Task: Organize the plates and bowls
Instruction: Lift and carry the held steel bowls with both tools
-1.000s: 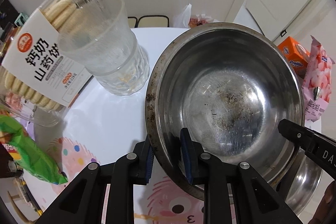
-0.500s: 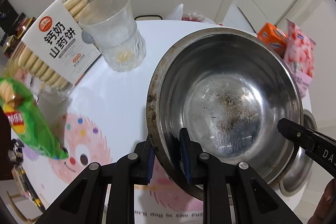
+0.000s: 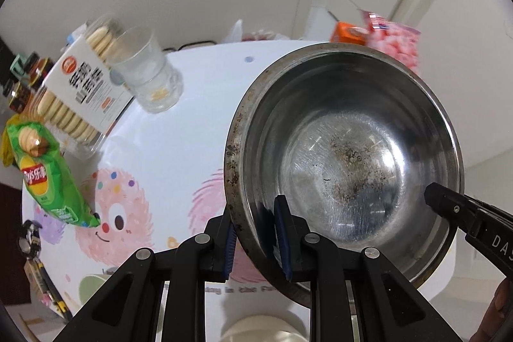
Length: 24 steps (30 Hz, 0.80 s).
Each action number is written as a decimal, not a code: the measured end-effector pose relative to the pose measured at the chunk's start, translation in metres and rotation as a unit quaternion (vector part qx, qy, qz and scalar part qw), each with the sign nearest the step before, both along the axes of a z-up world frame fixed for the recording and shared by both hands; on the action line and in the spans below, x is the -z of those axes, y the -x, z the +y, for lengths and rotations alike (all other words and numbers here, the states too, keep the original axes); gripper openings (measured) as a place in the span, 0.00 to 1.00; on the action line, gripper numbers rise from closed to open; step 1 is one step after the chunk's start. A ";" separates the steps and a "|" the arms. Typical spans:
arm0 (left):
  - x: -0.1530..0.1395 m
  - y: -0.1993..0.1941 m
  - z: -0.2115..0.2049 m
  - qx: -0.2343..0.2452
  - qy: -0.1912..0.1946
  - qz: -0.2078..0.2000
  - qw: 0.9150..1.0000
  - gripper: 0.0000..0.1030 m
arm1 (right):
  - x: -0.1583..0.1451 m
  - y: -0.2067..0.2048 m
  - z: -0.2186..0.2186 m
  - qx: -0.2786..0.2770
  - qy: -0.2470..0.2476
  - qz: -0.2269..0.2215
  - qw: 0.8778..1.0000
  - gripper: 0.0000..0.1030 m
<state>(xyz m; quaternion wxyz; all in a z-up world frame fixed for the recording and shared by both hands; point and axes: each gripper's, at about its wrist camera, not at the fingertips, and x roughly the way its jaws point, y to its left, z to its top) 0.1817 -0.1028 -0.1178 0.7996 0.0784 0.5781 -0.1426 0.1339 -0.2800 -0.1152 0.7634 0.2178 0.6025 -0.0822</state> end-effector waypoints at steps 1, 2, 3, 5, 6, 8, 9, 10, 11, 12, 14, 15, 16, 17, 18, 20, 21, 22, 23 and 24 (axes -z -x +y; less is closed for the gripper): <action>-0.003 0.002 -0.004 0.005 0.003 -0.004 1.000 0.21 | -0.004 0.006 -0.004 0.006 0.002 -0.008 1.000 0.15; -0.005 0.005 -0.009 0.011 0.006 -0.007 1.000 0.21 | -0.009 0.012 -0.009 0.013 0.004 -0.019 1.000 0.15; -0.007 0.008 -0.015 0.019 0.007 -0.010 1.000 0.21 | -0.013 0.018 -0.013 0.020 0.008 -0.024 0.999 0.15; -0.009 0.013 -0.027 0.034 0.010 -0.013 0.999 0.22 | -0.017 0.026 -0.019 0.031 0.017 -0.025 0.999 0.15; -0.010 0.016 -0.033 0.039 0.011 -0.013 0.999 0.22 | -0.019 0.030 -0.023 0.037 0.025 -0.025 0.999 0.15; -0.010 0.019 -0.042 0.051 0.013 -0.013 0.999 0.22 | -0.020 0.036 -0.031 0.048 0.032 -0.024 0.998 0.15; -0.010 0.022 -0.049 0.058 0.015 -0.014 0.998 0.22 | -0.021 0.039 -0.036 0.055 0.034 -0.024 0.998 0.15; -0.010 0.023 -0.054 0.063 0.015 -0.014 0.998 0.22 | -0.021 0.043 -0.040 0.059 0.036 -0.024 0.997 0.15; -0.010 0.025 -0.061 0.070 0.016 -0.016 0.997 0.22 | -0.022 0.046 -0.044 0.065 0.039 -0.024 0.997 0.15; -0.011 0.026 -0.066 0.074 0.016 -0.016 0.997 0.22 | -0.022 0.049 -0.049 0.071 0.040 -0.024 0.996 0.15; -0.010 0.028 -0.075 0.083 0.014 -0.019 0.996 0.22 | -0.020 0.054 -0.058 0.081 0.040 -0.022 0.996 0.15; -0.009 0.029 -0.079 0.088 0.012 -0.020 0.996 0.22 | -0.019 0.055 -0.062 0.083 0.040 -0.021 0.996 0.15; -0.008 0.029 -0.083 0.091 0.011 -0.020 0.996 0.22 | -0.018 0.056 -0.065 0.086 0.039 -0.020 0.995 0.15; -0.007 0.030 -0.087 0.092 0.010 -0.019 0.995 0.22 | -0.016 0.057 -0.069 0.088 0.039 -0.018 0.995 0.15; -0.005 0.030 -0.090 0.092 0.009 -0.020 0.995 0.22 | -0.015 0.057 -0.072 0.089 0.038 -0.017 0.995 0.15; -0.002 0.031 -0.095 0.095 0.005 -0.022 0.995 0.22 | -0.012 0.057 -0.076 0.090 0.036 -0.014 0.995 0.15; 0.000 0.030 -0.098 0.096 0.003 -0.020 0.995 0.22 | -0.010 0.057 -0.078 0.091 0.036 -0.013 0.995 0.15; 0.003 0.030 -0.099 0.096 0.002 -0.018 0.995 0.22 | -0.007 0.057 -0.080 0.091 0.035 -0.011 0.995 0.15; 0.006 0.030 -0.102 0.096 0.000 -0.015 0.995 0.22 | -0.004 0.056 -0.082 0.091 0.034 -0.009 0.995 0.15; 0.008 0.030 -0.104 0.097 -0.002 -0.014 0.995 0.22 | -0.001 0.056 -0.084 0.092 0.031 -0.006 0.995 0.15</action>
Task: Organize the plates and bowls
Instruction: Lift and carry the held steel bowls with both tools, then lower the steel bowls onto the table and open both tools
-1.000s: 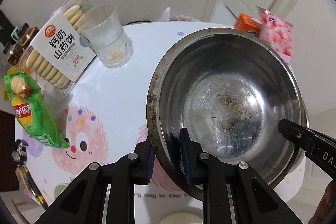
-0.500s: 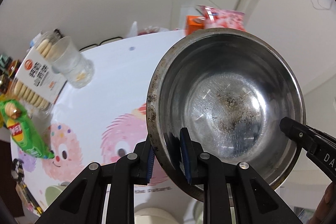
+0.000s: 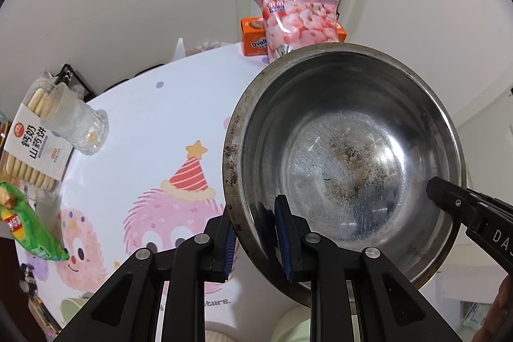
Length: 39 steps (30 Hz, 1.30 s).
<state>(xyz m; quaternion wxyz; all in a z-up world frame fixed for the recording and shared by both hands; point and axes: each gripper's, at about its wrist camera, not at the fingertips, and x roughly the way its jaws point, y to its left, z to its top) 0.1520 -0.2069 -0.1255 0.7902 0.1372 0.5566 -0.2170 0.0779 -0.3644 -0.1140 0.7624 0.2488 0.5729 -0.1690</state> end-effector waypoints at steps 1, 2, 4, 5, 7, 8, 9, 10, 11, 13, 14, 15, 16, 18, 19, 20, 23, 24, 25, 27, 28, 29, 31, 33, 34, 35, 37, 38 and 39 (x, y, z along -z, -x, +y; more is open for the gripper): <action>0.002 0.000 -0.002 0.001 -0.002 0.001 1.000 0.22 | 0.003 0.000 -0.002 0.001 -0.002 0.002 1.000 0.15; 0.005 -0.001 -0.005 0.001 -0.004 0.003 1.000 0.22 | 0.006 0.001 -0.004 0.001 -0.003 0.005 1.000 0.15; 0.011 -0.001 -0.009 0.004 -0.008 0.005 1.000 0.22 | 0.013 0.002 -0.008 0.003 -0.006 0.011 1.000 0.15; 0.015 -0.002 -0.012 0.006 -0.010 0.006 1.000 0.22 | 0.016 0.002 -0.009 0.003 -0.007 0.014 1.000 0.15; 0.020 -0.002 -0.014 0.007 -0.011 0.009 1.000 0.22 | 0.022 0.003 -0.012 0.003 -0.007 0.019 1.000 0.16; 0.023 -0.002 -0.016 0.008 -0.011 0.011 1.000 0.22 | 0.024 0.004 -0.013 0.004 -0.008 0.021 1.000 0.16; 0.026 -0.002 -0.018 0.009 -0.012 0.012 1.000 0.22 | 0.027 0.005 -0.015 0.005 -0.008 0.022 1.000 0.16; 0.029 -0.002 -0.019 0.010 -0.014 0.013 1.000 0.22 | 0.030 0.004 -0.016 0.005 -0.008 0.024 1.000 0.16; 0.032 -0.003 -0.020 0.011 -0.015 0.014 1.000 0.22 | 0.033 0.004 -0.017 0.005 -0.009 0.026 1.000 0.16; 0.037 -0.003 -0.022 0.011 -0.018 0.018 1.000 0.22 | 0.038 0.004 -0.018 0.006 -0.010 0.030 0.999 0.16; 0.039 -0.004 -0.023 0.010 -0.019 0.018 1.000 0.22 | 0.040 0.004 -0.018 0.006 -0.010 0.031 0.999 0.16; 0.040 -0.005 -0.024 0.010 -0.021 0.018 1.000 0.22 | 0.042 0.004 -0.018 0.006 -0.013 0.033 0.999 0.16; 0.041 -0.005 -0.024 0.009 -0.022 0.019 1.000 0.22 | 0.044 0.004 -0.019 0.005 -0.016 0.035 0.999 0.16; 0.042 -0.006 -0.025 0.010 -0.023 0.022 0.999 0.22 | 0.046 0.003 -0.018 0.005 -0.016 0.036 0.999 0.16; 0.043 -0.006 -0.025 0.010 -0.024 0.022 0.999 0.22 | 0.046 0.003 -0.019 0.004 -0.016 0.037 0.999 0.16; 0.043 -0.007 -0.025 0.010 -0.025 0.024 0.999 0.22 | 0.047 0.002 -0.019 0.003 -0.017 0.037 0.999 0.16; 0.047 -0.008 -0.026 0.002 -0.031 0.030 0.999 0.23 | 0.048 0.001 -0.019 0.003 -0.019 0.039 0.999 0.16; 0.048 -0.009 -0.026 0.001 -0.032 0.033 0.999 0.23 | 0.048 0.001 -0.019 0.003 -0.023 0.039 0.999 0.16; 0.049 -0.008 -0.027 0.001 -0.033 0.034 0.999 0.24 | 0.048 0.001 -0.019 0.003 -0.021 0.040 0.999 0.16; 0.050 -0.007 -0.028 0.003 -0.037 0.030 0.999 0.24 | 0.049 0.002 -0.020 0.003 -0.020 0.041 0.999 0.16; 0.050 -0.006 -0.029 0.005 -0.039 0.029 0.999 0.24 | 0.050 0.002 -0.021 0.004 -0.022 0.044 0.999 0.16; 0.050 -0.004 -0.030 0.007 -0.040 0.027 0.999 0.27 | 0.052 0.002 -0.022 0.007 -0.025 0.047 0.999 0.19; 0.049 -0.002 -0.031 0.010 -0.042 0.023 0.999 0.32 | 0.054 0.002 -0.023 0.016 -0.026 0.057 0.998 0.35; 0.047 -0.001 -0.032 0.012 -0.045 0.020 0.999 0.40 | 0.055 0.005 -0.025 0.023 -0.025 0.058 0.998 0.54; 0.046 -0.001 -0.031 0.012 -0.045 0.020 0.999 0.49 | 0.053 0.007 -0.025 0.022 -0.024 0.052 0.998 0.57; 0.044 0.000 -0.031 0.012 -0.044 0.015 0.999 0.54 | 0.052 0.009 -0.026 0.022 -0.021 0.048 0.998 0.61; 0.041 0.001 -0.029 0.008 -0.045 0.007 0.999 0.57 | 0.050 0.013 -0.028 0.026 -0.015 0.051 0.998 0.64; 0.039 0.001 -0.027 0.004 -0.044 0.005 0.999 0.59 | 0.049 0.015 -0.030 0.032 -0.015 0.051 0.998 0.64; 0.037 0.000 -0.026 0.002 -0.043 0.004 0.999 0.59 | 0.048 0.017 -0.032 0.039 -0.015 0.050 0.998 0.64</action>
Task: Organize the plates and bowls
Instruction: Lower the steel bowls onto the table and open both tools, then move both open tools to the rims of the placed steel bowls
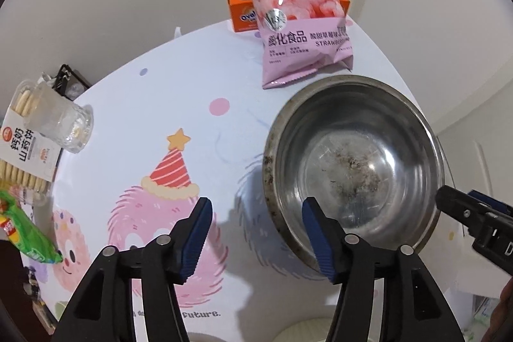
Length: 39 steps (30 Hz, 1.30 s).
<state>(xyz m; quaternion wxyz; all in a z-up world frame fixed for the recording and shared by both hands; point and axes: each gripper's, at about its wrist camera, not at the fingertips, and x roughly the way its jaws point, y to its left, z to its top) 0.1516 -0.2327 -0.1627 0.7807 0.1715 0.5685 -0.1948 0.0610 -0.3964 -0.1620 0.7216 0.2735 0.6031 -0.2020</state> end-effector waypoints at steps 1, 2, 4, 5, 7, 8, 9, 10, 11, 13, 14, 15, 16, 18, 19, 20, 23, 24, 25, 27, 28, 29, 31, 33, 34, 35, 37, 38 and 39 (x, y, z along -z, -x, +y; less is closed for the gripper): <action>-0.001 -0.001 0.001 0.000 0.003 0.001 1.000 0.60 | -0.001 0.001 -0.002 0.005 0.000 -0.001 1.000 0.64; -0.003 -0.001 0.002 -0.002 0.005 0.001 1.000 0.61 | -0.001 0.003 -0.004 0.010 0.000 -0.002 1.000 0.64; -0.007 0.002 0.004 -0.004 0.007 -0.002 1.000 0.63 | -0.003 0.005 -0.006 0.017 0.001 -0.003 1.000 0.64; -0.009 0.002 0.005 -0.004 0.009 -0.003 1.000 0.65 | -0.004 0.006 -0.006 0.019 0.001 -0.006 1.000 0.64; -0.014 0.005 0.006 0.000 0.017 -0.006 1.000 0.67 | -0.007 0.007 -0.005 0.020 0.003 -0.011 1.000 0.66; -0.017 0.007 0.006 0.005 0.022 -0.010 1.000 0.68 | -0.008 0.007 -0.004 0.019 0.004 -0.012 1.000 0.69; -0.019 0.009 0.007 0.008 0.022 -0.014 1.000 0.69 | -0.010 0.007 -0.002 0.018 0.005 -0.014 1.000 0.71; -0.021 0.010 0.007 0.010 0.022 -0.016 1.000 0.73 | -0.011 0.007 -0.001 0.018 0.006 -0.016 1.000 0.71; -0.023 0.011 0.007 0.012 0.022 -0.017 1.000 0.76 | -0.012 0.007 0.000 0.018 0.006 -0.018 1.000 0.72; -0.024 0.011 0.007 0.014 0.024 -0.014 1.000 0.79 | -0.013 0.007 0.002 0.018 -0.001 -0.022 1.000 0.73; -0.025 0.012 0.008 0.015 0.027 -0.010 0.999 0.80 | -0.014 0.007 0.003 0.017 -0.006 -0.023 1.000 0.74; -0.025 0.012 0.008 0.013 0.030 -0.007 0.999 0.80 | -0.014 0.008 0.004 0.018 -0.013 -0.024 0.999 0.74; -0.025 0.012 0.010 0.010 0.032 -0.003 0.999 0.80 | -0.014 0.009 0.005 0.020 -0.018 -0.026 0.999 0.74; -0.023 0.011 0.012 0.004 0.030 0.003 1.000 0.81 | -0.014 0.010 0.006 0.026 -0.027 -0.031 0.999 0.74; -0.023 0.011 0.013 0.004 0.031 0.005 1.000 0.81 | -0.014 0.011 0.007 0.028 -0.030 -0.032 0.999 0.74; -0.023 0.011 0.014 0.004 0.031 0.005 1.000 0.81 | -0.014 0.012 0.007 0.031 -0.032 -0.033 0.998 0.74; -0.026 0.012 0.017 0.002 0.033 0.003 0.999 0.81 | -0.014 0.016 0.008 0.039 -0.041 -0.035 0.998 0.74; -0.027 0.012 0.018 0.001 0.034 0.000 0.999 0.81 | -0.014 0.017 0.008 0.043 -0.042 -0.034 0.998 0.74; -0.029 0.013 0.018 0.000 0.035 -0.002 0.999 0.81 | -0.015 0.018 0.008 0.047 -0.042 -0.034 0.997 0.74; -0.030 0.013 0.019 0.000 0.035 -0.004 0.999 0.81 | -0.015 0.020 0.007 0.057 -0.044 -0.038 0.997 0.75; -0.031 0.012 0.019 0.000 0.035 -0.004 0.999 0.81 | -0.015 0.021 0.007 0.061 -0.044 -0.037 0.997 0.75; -0.031 0.012 0.020 0.000 0.035 -0.004 0.999 0.81 | -0.016 0.022 0.007 0.063 -0.043 -0.036 0.996 0.75; -0.030 0.012 0.021 -0.002 0.035 -0.003 0.999 0.81 | -0.016 0.022 0.006 0.064 -0.042 -0.036 0.996 0.75; -0.029 0.012 0.021 -0.002 0.034 -0.001 0.999 0.81 | -0.015 0.022 0.007 0.065 -0.041 -0.035 0.996 0.75; -0.029 0.011 0.021 -0.002 0.033 -0.001 0.999 0.81 | -0.015 0.022 0.007 0.065 -0.041 -0.035 0.996 0.75; -0.028 0.011 0.021 -0.003 0.033 -0.001 0.999 0.81 | -0.015 0.022 0.007 0.064 -0.041 -0.035 0.996 0.75; -0.026 0.010 0.020 -0.003 0.031 0.001 1.000 0.81 | -0.013 0.022 0.005 0.065 -0.039 -0.032 0.997 0.75; -0.025 0.010 0.019 -0.003 0.031 0.002 1.000 0.81 | -0.012 0.022 0.004 0.065 -0.038 -0.031 0.997 0.75; -0.024 0.010 0.019 -0.004 0.032 0.003 0.999 0.81 | -0.011 0.023 0.003 0.066 -0.038 -0.029 0.997 0.75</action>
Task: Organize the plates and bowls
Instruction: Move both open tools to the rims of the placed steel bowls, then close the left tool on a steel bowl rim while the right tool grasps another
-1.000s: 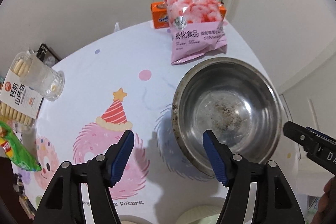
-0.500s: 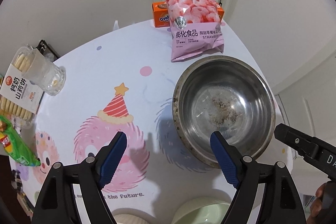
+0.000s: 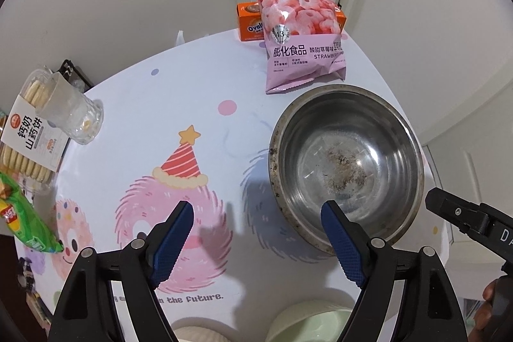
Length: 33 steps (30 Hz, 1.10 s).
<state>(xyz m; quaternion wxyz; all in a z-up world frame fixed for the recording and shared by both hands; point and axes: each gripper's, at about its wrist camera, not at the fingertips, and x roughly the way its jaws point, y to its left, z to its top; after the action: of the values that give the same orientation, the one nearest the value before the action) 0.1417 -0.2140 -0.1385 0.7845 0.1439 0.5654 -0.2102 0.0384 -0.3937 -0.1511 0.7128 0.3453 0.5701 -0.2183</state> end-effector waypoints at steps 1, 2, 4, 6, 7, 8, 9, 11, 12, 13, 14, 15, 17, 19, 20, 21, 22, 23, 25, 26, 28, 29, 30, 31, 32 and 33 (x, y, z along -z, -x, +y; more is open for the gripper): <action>0.001 0.000 -0.001 -0.001 0.000 0.002 1.000 0.81 | 0.001 0.000 -0.002 -0.001 0.000 0.001 1.000 0.75; 0.003 -0.001 -0.002 -0.003 0.001 0.005 1.000 0.81 | 0.003 0.000 -0.004 -0.001 0.000 0.002 1.000 0.75; 0.007 -0.002 -0.005 -0.004 -0.001 0.008 1.000 0.81 | 0.007 -0.001 -0.008 -0.002 0.000 0.006 1.000 0.75; 0.011 -0.003 -0.008 -0.004 -0.003 0.010 1.000 0.81 | 0.012 -0.003 -0.013 -0.004 -0.003 0.009 1.000 0.75; 0.013 -0.003 -0.010 -0.005 -0.004 0.011 1.000 0.81 | 0.014 -0.003 -0.015 -0.004 -0.004 0.011 1.000 0.75; 0.016 -0.004 -0.013 -0.006 -0.007 0.012 1.000 0.81 | 0.017 -0.004 -0.017 -0.005 -0.006 0.015 1.000 0.75; 0.018 -0.005 -0.014 -0.006 -0.008 0.013 1.000 0.81 | 0.019 -0.005 -0.019 -0.005 -0.008 0.017 1.000 0.75; 0.022 -0.007 -0.017 -0.009 -0.012 0.016 1.000 0.81 | 0.024 -0.008 -0.022 -0.007 -0.014 0.022 1.000 0.75; 0.025 -0.009 -0.019 -0.011 -0.014 0.018 1.000 0.81 | 0.027 -0.009 -0.024 -0.009 -0.016 0.024 1.000 0.75; 0.028 -0.011 -0.020 -0.013 -0.015 0.020 1.000 0.81 | 0.029 -0.010 -0.025 -0.012 -0.016 0.026 0.999 0.75; 0.031 -0.013 -0.022 -0.016 -0.017 0.024 0.999 0.81 | 0.031 -0.012 -0.026 -0.015 -0.017 0.028 0.999 0.75; 0.034 -0.015 -0.024 -0.017 -0.019 0.027 0.999 0.81 | 0.034 -0.015 -0.028 -0.019 -0.019 0.031 0.999 0.75; 0.043 -0.021 -0.029 -0.021 -0.027 0.035 0.999 0.81 | 0.039 -0.019 -0.031 -0.024 -0.022 0.036 0.999 0.75; 0.050 -0.025 -0.033 -0.023 -0.033 0.041 0.998 0.81 | 0.044 -0.023 -0.034 -0.028 -0.026 0.040 0.998 0.75; 0.054 -0.026 -0.035 -0.024 -0.036 0.043 0.998 0.81 | 0.047 -0.025 -0.035 -0.030 -0.028 0.043 0.998 0.75; 0.058 -0.028 -0.038 -0.025 -0.040 0.046 0.998 0.81 | 0.050 -0.027 -0.037 -0.033 -0.029 0.047 0.998 0.75; 0.061 -0.030 -0.040 -0.027 -0.042 0.049 0.998 0.81 | 0.052 -0.029 -0.038 -0.035 -0.031 0.050 0.998 0.75; 0.064 -0.032 -0.042 -0.028 -0.044 0.053 0.997 0.81 | 0.056 -0.030 -0.040 -0.038 -0.033 0.054 0.997 0.75; 0.070 -0.034 -0.046 -0.028 -0.049 0.060 0.997 0.81 | 0.060 -0.034 -0.041 -0.043 -0.040 0.055 0.997 0.75; 0.073 -0.035 -0.048 -0.027 -0.051 0.062 0.996 0.81 | 0.062 -0.035 -0.042 -0.047 -0.044 0.055 0.996 0.75; 0.076 -0.035 -0.049 -0.026 -0.051 0.064 0.996 0.81 | 0.065 -0.038 -0.040 -0.059 -0.051 0.057 0.995 0.75; 0.078 -0.035 -0.050 -0.024 -0.051 0.063 0.996 0.81 | 0.067 -0.040 -0.039 -0.066 -0.050 0.060 0.995 0.71; 0.080 -0.035 -0.052 -0.020 -0.056 0.063 0.996 0.81 | 0.068 -0.042 -0.037 -0.074 -0.049 0.063 0.994 0.67; 0.082 -0.035 -0.054 -0.017 -0.062 0.063 0.996 0.78 | 0.069 -0.043 -0.035 -0.081 -0.050 0.064 0.993 0.57; 0.084 -0.035 -0.057 -0.012 -0.066 0.065 0.996 0.69 | 0.071 -0.045 -0.033 -0.087 -0.054 0.066 0.993 0.43; 0.087 -0.035 -0.060 -0.006 -0.071 0.067 0.995 0.62 | 0.073 -0.046 -0.031 -0.092 -0.061 0.070 0.991 0.36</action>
<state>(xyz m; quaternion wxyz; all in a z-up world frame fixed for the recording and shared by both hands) 0.1768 -0.2736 -0.2250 0.7337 0.1813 0.6312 -0.1745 0.0846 -0.4248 -0.2239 0.6659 0.3180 0.6601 -0.1404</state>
